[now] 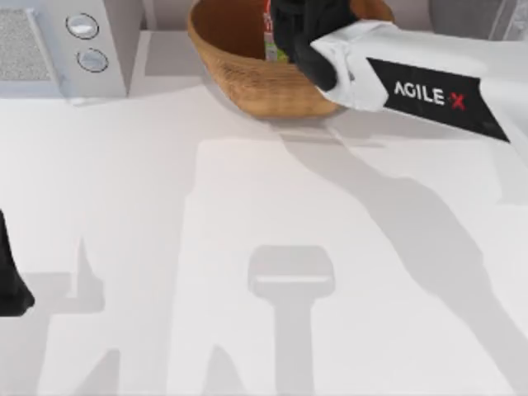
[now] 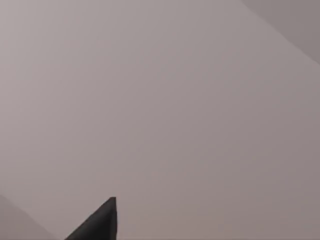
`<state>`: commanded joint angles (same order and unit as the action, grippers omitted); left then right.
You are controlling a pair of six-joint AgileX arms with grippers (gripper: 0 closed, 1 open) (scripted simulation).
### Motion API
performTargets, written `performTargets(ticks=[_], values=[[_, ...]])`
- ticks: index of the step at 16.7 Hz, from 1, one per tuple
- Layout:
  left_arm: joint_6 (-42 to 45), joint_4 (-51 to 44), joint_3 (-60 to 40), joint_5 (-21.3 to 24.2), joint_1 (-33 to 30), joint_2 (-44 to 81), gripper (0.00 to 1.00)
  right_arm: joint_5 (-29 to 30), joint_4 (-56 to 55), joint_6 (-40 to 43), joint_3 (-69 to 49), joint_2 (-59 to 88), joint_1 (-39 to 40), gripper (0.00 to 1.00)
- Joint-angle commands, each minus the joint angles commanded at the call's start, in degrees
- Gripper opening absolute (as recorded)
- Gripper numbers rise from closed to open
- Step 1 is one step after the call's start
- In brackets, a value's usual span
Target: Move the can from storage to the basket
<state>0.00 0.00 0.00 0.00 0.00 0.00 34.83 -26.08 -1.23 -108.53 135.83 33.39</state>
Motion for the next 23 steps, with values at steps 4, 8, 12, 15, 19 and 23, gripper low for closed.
performTargets(ticks=[4, 8, 12, 15, 19, 23], values=[[0.0, 0.0, 0.0, 0.0, 0.0, 0.0, 1.00, 0.0, 0.0, 0.0, 0.0, 0.0, 0.0, 1.00], [0.0, 0.0, 0.0, 0.0, 0.0, 0.0, 1.00, 0.0, 0.0, 0.0, 0.0, 0.0, 0.1, 1.00], [0.0, 0.0, 0.0, 0.0, 0.0, 0.0, 1.00, -1.0, 0.4, 0.0, 2.4, -3.5, -0.7, 1.00], [0.0, 0.0, 0.0, 0.0, 0.0, 0.0, 1.00, -3.4, 2.0, 0.0, 9.4, -12.5, -3.0, 1.00], [0.0, 0.0, 0.0, 0.0, 0.0, 0.0, 1.00, -8.1, 5.7, 0.2, 25.2, -32.5, -7.8, 1.00], [0.0, 0.0, 0.0, 0.0, 0.0, 0.0, 1.00, -14.2, 10.7, 0.5, 45.5, -59.4, -14.0, 1.00]])
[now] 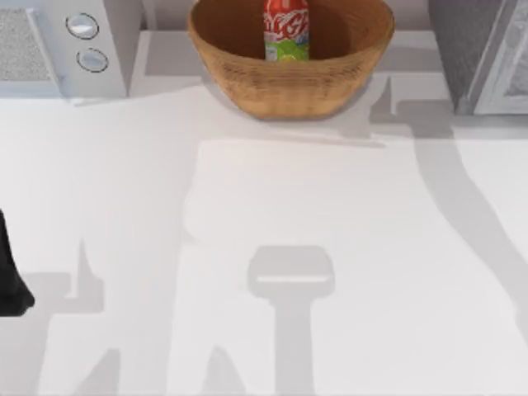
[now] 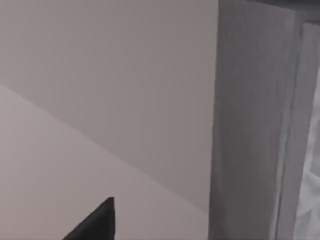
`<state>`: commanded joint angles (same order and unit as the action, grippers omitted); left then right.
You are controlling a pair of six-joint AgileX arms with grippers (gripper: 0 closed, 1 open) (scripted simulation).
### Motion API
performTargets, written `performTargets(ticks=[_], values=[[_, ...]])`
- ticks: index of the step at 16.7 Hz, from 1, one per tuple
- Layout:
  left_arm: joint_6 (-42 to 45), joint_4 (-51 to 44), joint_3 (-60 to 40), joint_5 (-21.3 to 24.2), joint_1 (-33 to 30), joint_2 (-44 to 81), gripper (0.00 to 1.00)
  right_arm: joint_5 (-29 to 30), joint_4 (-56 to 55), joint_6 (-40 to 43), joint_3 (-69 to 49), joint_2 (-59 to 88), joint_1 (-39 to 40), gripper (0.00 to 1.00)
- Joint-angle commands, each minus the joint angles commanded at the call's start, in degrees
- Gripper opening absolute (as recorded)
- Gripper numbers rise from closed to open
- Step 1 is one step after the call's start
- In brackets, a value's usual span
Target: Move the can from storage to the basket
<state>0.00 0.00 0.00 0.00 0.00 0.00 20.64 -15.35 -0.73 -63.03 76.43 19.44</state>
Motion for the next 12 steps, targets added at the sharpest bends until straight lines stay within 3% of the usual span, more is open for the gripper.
performTargets(ticks=[7, 12], values=[[0.0, 0.0, 0.0, 0.0, 0.0, 0.0, 1.00, -11.6, 9.1, 0.5, 37.2, -48.0, -11.2, 1.00], [0.0, 0.0, 0.0, 0.0, 0.0, 0.0, 1.00, -18.2, 13.7, 0.6, 56.7, -69.8, -17.2, 1.00]])
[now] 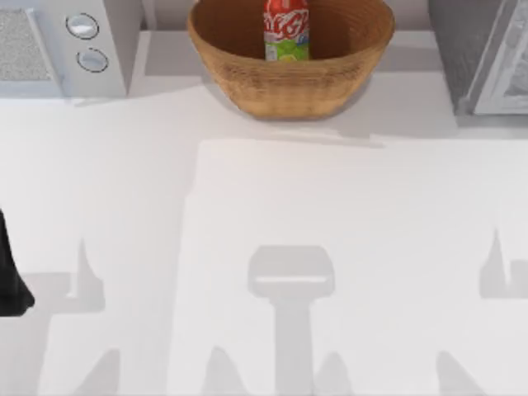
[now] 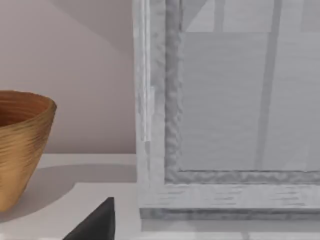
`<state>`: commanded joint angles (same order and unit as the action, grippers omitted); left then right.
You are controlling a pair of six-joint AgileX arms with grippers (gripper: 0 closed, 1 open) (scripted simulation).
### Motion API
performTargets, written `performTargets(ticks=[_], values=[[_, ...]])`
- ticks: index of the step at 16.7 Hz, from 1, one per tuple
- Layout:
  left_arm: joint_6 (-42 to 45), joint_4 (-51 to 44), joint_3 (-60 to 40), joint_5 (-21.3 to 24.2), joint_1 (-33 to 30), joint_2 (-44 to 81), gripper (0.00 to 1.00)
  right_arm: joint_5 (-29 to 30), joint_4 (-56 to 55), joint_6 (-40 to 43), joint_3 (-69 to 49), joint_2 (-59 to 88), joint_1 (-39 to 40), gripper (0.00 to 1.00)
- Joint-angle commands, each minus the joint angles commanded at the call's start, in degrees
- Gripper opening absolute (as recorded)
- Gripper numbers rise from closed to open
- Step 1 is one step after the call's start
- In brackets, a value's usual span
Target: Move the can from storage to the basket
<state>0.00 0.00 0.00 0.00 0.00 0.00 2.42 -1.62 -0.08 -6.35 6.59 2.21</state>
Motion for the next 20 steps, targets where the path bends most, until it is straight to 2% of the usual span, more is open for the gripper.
performTargets(ticks=[4, 10, 12, 16, 20], values=[[0.0, 0.0, 0.0, 0.0, 0.0, 0.0, 1.00, -2.4, 1.6, 0.1, 6.2, -6.5, -2.2, 1.00], [0.0, 0.0, 0.0, 0.0, 0.0, 0.0, 1.00, -2.4, 1.5, 0.1, 6.2, -6.3, -2.1, 1.00], [0.0, 0.0, 0.0, 0.0, 0.0, 0.0, 1.00, -4.0, -0.4, -0.1, 5.5, -4.4, -3.7, 1.00], [0.0, 0.0, 0.0, 0.0, 0.0, 0.0, 1.00, -12.1, -10.1, -0.5, 2.2, 6.5, -12.0, 1.00], [0.0, 0.0, 0.0, 0.0, 0.0, 0.0, 1.00, -24.1, -24.7, -1.0, -2.0, 25.4, -24.6, 1.00]])
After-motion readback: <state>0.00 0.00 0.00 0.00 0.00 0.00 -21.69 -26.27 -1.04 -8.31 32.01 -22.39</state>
